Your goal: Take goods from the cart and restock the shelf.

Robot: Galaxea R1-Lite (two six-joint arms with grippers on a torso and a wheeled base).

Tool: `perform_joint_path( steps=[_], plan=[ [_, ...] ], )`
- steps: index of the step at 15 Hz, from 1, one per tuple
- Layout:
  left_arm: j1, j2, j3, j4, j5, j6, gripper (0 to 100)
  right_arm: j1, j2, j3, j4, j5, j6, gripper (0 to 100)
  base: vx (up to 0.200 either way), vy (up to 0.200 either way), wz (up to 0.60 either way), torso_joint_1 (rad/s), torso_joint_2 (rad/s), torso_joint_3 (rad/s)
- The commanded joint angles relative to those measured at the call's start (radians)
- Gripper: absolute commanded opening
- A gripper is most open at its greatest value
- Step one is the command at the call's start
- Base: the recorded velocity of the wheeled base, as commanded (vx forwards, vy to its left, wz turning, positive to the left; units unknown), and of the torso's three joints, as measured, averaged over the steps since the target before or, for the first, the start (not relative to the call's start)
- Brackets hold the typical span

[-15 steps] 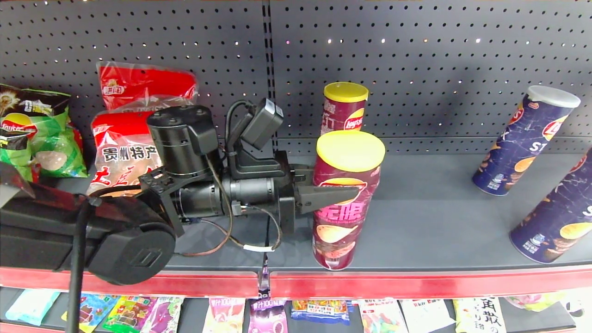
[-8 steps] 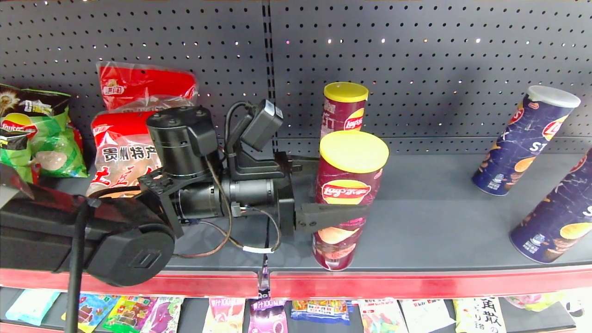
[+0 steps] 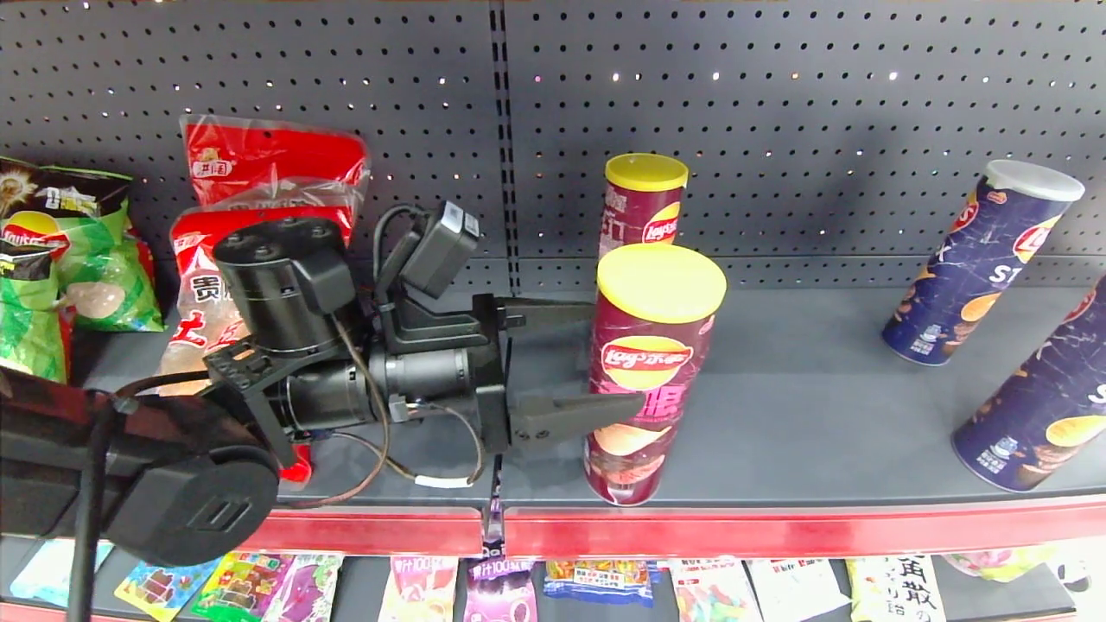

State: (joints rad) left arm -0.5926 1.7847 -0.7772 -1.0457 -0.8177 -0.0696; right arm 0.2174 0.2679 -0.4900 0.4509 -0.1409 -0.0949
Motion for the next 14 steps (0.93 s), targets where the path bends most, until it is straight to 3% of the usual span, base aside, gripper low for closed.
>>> perform_joint_path(
  steps=[1, 5, 8, 12, 14],
  plan=[
    [0.025, -0.044, 0.046, -0.002, -0.003, -0.003, 100, 0.0, -0.001, 0.002, 0.0, 0.0, 0.0, 100, 0.0, 0.0, 0.0, 0.0, 0.0, 0.0],
    [0.074, -0.148, 0.182, -0.002, -0.037, -0.004, 100, 0.002, -0.001, 0.005, 0.0, 0.001, 0.0, 100, 0.0, 0.0, 0.0, 0.0, 0.0, 0.0],
    [0.162, -0.199, 0.3, -0.002, -0.037, 0.002, 100, 0.002, 0.001, 0.01, -0.004, 0.003, 0.0, 100, 0.0, 0.0, 0.0, 0.0, 0.0, 0.0],
    [0.163, -0.206, 0.388, 0.0, 0.114, 0.005, 100, 0.002, -0.001, 0.018, -0.006, 0.003, 0.0, 100, 0.0, 0.0, 0.0, 0.0, 0.0, 0.0],
    [0.137, -0.195, 0.392, 0.016, 0.187, 0.005, 100, 0.002, -0.013, 0.031, -0.008, 0.003, 0.009, 100, 0.0, 0.0, 0.0, 0.0, 0.0, 0.0]
  ],
)
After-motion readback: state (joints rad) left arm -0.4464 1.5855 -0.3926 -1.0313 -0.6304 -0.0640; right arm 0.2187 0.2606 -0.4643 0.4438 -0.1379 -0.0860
